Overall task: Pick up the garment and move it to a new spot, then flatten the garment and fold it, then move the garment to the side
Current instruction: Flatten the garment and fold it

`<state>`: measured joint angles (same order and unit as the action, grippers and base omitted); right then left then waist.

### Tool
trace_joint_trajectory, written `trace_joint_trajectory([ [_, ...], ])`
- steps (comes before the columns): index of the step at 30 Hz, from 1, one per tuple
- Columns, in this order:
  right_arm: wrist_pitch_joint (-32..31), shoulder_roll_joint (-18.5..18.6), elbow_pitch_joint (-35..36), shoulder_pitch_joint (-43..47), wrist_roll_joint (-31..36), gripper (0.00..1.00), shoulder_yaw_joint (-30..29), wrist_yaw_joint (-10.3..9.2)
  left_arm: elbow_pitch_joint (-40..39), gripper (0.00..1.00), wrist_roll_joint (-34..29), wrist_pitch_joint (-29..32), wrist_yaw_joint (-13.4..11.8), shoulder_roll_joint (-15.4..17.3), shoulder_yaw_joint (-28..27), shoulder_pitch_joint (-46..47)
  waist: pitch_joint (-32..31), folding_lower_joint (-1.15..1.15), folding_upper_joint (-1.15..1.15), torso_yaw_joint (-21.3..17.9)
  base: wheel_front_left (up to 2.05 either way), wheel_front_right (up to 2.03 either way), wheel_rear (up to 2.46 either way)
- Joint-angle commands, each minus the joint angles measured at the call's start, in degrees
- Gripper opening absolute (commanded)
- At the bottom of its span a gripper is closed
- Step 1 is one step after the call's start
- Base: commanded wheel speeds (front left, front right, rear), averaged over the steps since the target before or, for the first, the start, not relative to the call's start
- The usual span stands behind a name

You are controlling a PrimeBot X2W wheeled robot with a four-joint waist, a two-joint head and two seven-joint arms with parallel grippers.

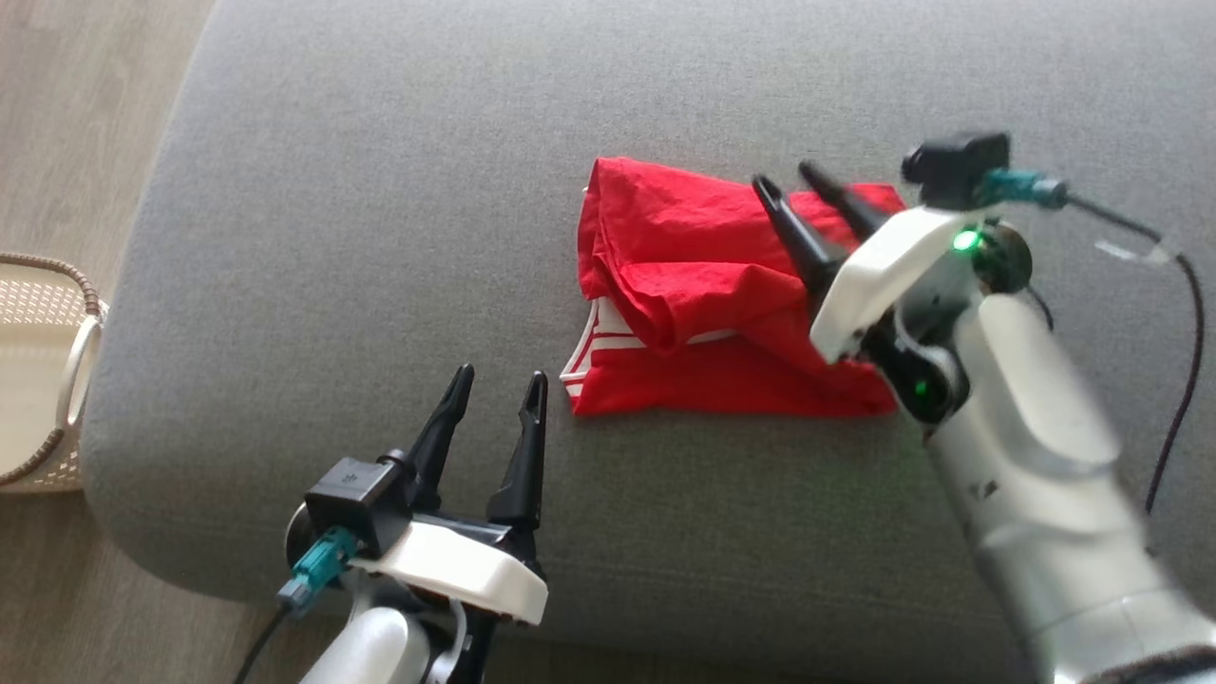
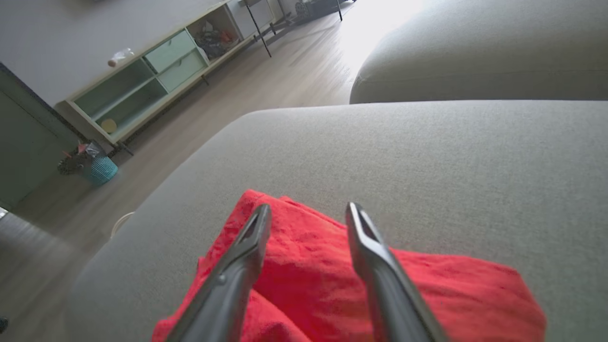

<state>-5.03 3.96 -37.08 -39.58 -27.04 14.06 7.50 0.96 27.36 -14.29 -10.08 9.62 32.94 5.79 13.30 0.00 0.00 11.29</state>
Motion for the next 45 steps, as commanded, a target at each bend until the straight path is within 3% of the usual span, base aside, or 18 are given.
trace_joint_trajectory([
  [1, 0.17, -1.04, 2.75, 0.82, 2.55, 0.0, 0.42, -0.01, -2.1, 1.0, -0.08, -0.57, -0.03, 1.04, -1.61, 1.3, 0.03, 0.0, 0.0, 0.1, 0.0, 0.0, 0.0],
  [5, 1.27, -0.17, 6.26, 3.59, 8.13, 0.0, -0.29, -0.01, -2.39, 1.0, -0.17, -0.4, -0.13, 1.39, -1.44, 1.24, -0.02, 0.0, 0.0, 0.59, 0.0, 0.0, 0.0],
  [12, -0.29, 3.58, 17.07, 9.31, 8.94, 0.0, 6.12, -0.01, -2.73, 1.0, 0.07, -0.35, -0.47, 1.58, -1.17, 0.49, 0.02, 0.0, 0.0, 1.05, 0.0, 0.0, 0.0],
  [13, -0.8, 4.4, 18.81, 10.0, 8.82, 0.78, 7.21, -0.01, -2.77, 1.0, 0.08, -0.33, -0.52, 1.57, -1.1, 0.44, 0.03, 0.0, 0.0, 1.06, 0.0, 0.0, 0.0],
  [14, -1.23, 5.32, 20.57, 10.62, 8.79, 1.0, 8.32, -0.01, -2.8, 1.0, 0.09, -0.3, -0.54, 1.56, -1.02, 0.4, 0.01, 0.0, 0.0, 1.07, 0.0, 0.0, 0.0],
  [21, -5.14, 13.29, 30.31, 12.92, 9.69, 1.0, 15.96, -0.01, -2.94, 1.0, 0.46, -0.01, -0.48, 1.73, -0.71, 0.29, -0.17, 0.0, 0.0, 1.26, 0.0, 0.0, 0.0],
  [28, -6.76, 18.04, 31.81, 10.04, 10.01, 1.0, 23.68, -0.01, -2.9, 1.0, 0.79, 0.09, -0.4, 1.69, -0.33, 0.13, -0.38, 0.0, 0.0, 1.52, 0.0, 0.0, 0.0],
  [36, -5.48, 19.07, 24.88, 2.91, 12.89, 1.0, 30.34, -0.01, -2.66, 1.0, 0.99, 0.25, -0.18, 1.44, 0.38, 0.3, -0.09, 0.0, 0.0, 3.34, 0.0, 0.0, 0.0],
  [45, -5.92, 19.26, 19.56, 0.29, 15.42, 0.97, 31.77, -0.01, -2.56, 1.0, 1.28, 0.01, -0.28, 1.04, 0.39, 0.04, 0.52, 0.0, 0.0, 4.08, 0.0, 0.0, 0.0],
])
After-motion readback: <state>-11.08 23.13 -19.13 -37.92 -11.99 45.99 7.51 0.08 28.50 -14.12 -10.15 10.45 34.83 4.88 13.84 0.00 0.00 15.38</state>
